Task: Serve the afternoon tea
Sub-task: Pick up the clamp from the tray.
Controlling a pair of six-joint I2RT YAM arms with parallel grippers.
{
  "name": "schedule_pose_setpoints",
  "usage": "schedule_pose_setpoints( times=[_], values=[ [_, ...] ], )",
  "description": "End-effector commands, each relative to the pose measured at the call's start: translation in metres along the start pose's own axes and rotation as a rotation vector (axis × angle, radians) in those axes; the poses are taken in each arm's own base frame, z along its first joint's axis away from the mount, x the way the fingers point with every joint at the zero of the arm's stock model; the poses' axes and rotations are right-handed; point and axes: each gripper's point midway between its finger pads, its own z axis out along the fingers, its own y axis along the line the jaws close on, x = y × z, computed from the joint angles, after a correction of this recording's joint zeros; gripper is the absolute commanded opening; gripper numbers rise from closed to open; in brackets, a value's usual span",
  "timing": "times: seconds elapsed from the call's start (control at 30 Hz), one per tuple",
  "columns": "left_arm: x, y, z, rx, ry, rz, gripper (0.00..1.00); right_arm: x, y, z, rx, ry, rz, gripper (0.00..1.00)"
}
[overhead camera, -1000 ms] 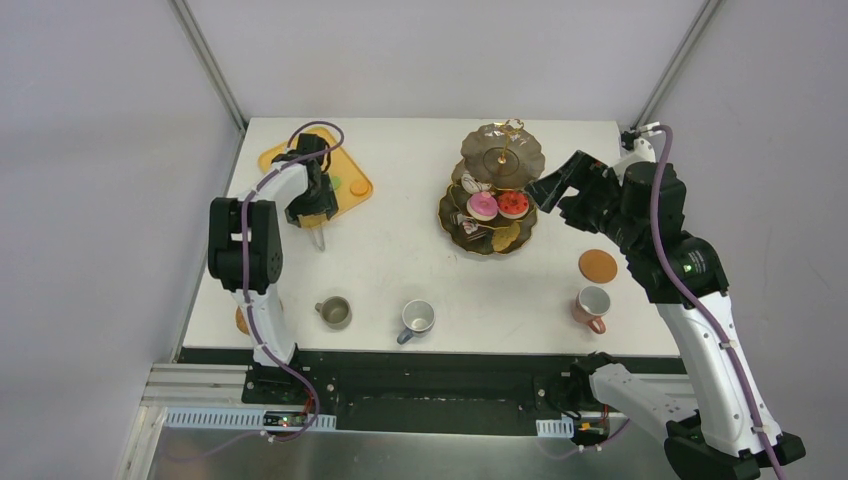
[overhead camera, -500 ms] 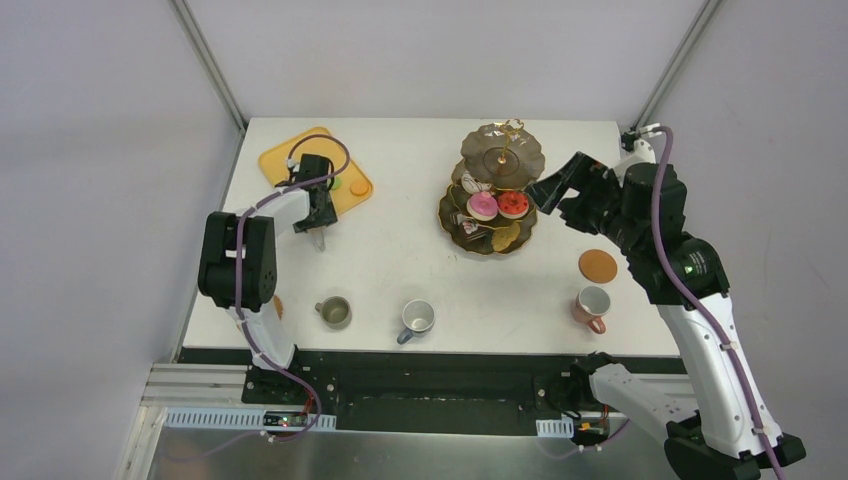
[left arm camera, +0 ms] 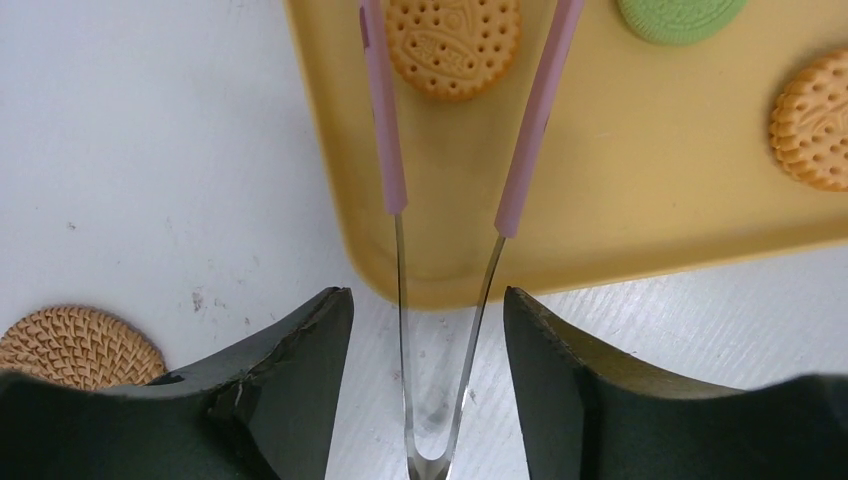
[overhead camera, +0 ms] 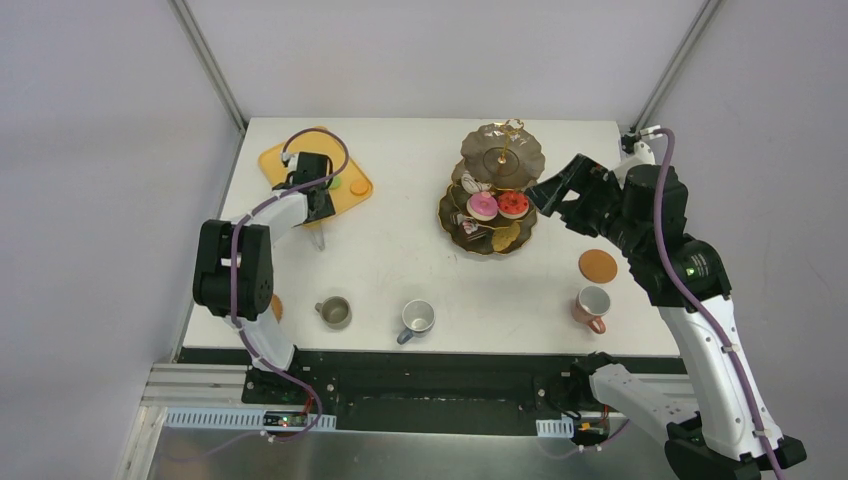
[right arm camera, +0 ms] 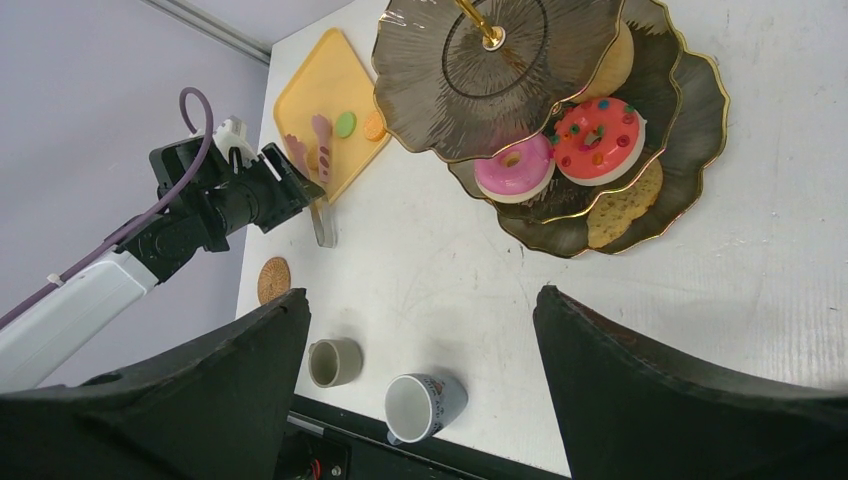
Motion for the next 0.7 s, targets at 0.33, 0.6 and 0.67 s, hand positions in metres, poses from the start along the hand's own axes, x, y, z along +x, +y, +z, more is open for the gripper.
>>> schedule_pose_setpoints(
  times=[0.33, 0.6, 0.67],
  values=[
    [-0.024, -0.019, 0.012, 0.021, -0.067, -0.035, 0.5, -0.007, 0.007, -0.006, -0.027, -0.02, 0.006, 0.86],
    [-0.011, -0.017, 0.02, 0.012, -0.063, -0.025, 0.48, -0.003, 0.006, -0.005, -0.024, -0.01, 0.016, 0.86],
    [-0.005, -0.015, 0.022, 0.01, -0.055, -0.018, 0.48, -0.002, 0.005, -0.006, -0.025, -0.009, 0.018, 0.86]
  ],
)
